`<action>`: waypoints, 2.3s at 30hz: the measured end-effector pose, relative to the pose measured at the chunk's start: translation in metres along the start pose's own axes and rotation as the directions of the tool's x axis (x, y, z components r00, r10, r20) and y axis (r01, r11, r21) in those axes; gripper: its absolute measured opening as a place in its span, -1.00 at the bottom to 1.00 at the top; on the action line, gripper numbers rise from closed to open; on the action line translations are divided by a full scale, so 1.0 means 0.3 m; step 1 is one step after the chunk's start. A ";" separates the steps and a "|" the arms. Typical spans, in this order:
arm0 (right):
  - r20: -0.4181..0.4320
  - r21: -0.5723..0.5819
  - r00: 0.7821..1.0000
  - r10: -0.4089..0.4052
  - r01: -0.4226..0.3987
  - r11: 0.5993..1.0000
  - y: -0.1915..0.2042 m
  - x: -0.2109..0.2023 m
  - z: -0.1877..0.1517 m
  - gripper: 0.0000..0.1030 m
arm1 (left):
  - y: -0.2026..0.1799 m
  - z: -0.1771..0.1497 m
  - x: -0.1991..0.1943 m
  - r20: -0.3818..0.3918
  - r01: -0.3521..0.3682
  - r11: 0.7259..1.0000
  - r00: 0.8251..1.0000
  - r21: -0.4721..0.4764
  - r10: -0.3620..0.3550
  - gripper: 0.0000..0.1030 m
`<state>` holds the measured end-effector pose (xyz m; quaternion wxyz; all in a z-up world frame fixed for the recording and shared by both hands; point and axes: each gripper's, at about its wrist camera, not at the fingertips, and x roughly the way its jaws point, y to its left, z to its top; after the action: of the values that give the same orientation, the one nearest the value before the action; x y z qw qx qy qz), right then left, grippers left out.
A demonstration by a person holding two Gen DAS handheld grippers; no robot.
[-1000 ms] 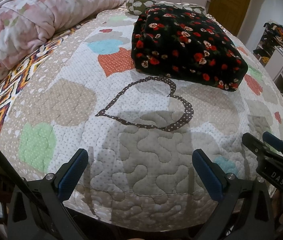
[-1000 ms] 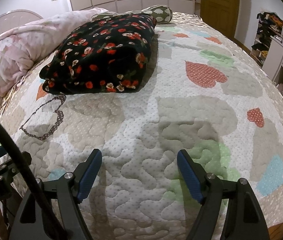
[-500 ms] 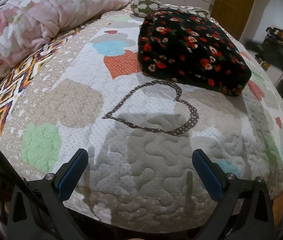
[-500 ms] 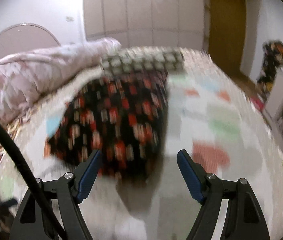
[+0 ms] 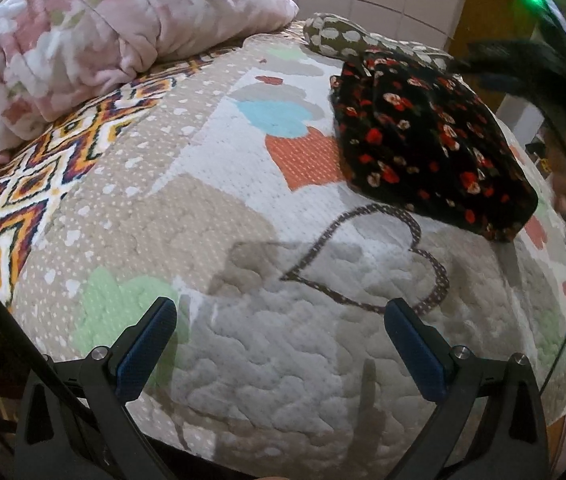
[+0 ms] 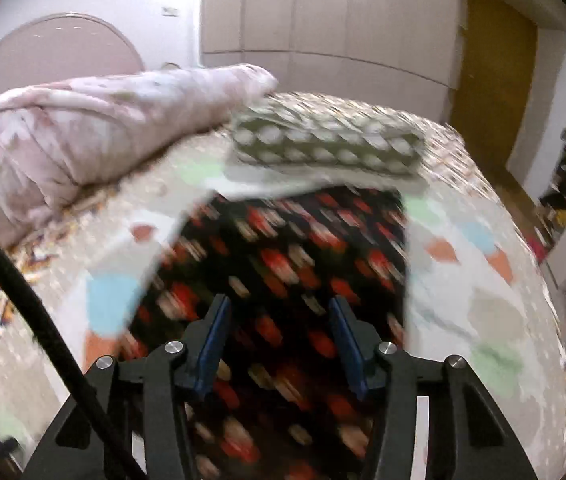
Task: Fold large clothes
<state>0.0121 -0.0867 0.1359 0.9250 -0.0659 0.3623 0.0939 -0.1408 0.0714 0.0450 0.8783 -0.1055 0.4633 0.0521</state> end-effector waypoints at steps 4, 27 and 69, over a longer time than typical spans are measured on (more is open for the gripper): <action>-0.107 -0.035 0.994 0.030 -0.034 0.999 0.118 0.225 0.082 -0.22 | 0.040 0.002 -0.003 0.005 -0.009 1.000 1.000 -0.021 0.009 1.00; -0.084 0.126 0.996 -0.029 0.040 0.991 -0.110 -0.250 -0.428 0.38 | -0.107 -0.052 -0.092 0.027 -0.017 0.998 1.000 0.061 0.016 1.00; -0.138 0.157 0.985 -0.108 0.130 0.979 -0.082 -0.400 -0.738 0.59 | -0.274 -0.097 -0.156 0.020 -0.060 0.977 0.998 0.203 0.057 1.00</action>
<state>-0.2144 -0.1679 0.0578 0.9060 -0.0165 0.4229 0.0036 -0.1750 -0.0149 0.0788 0.8859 -0.0010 0.4627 0.0312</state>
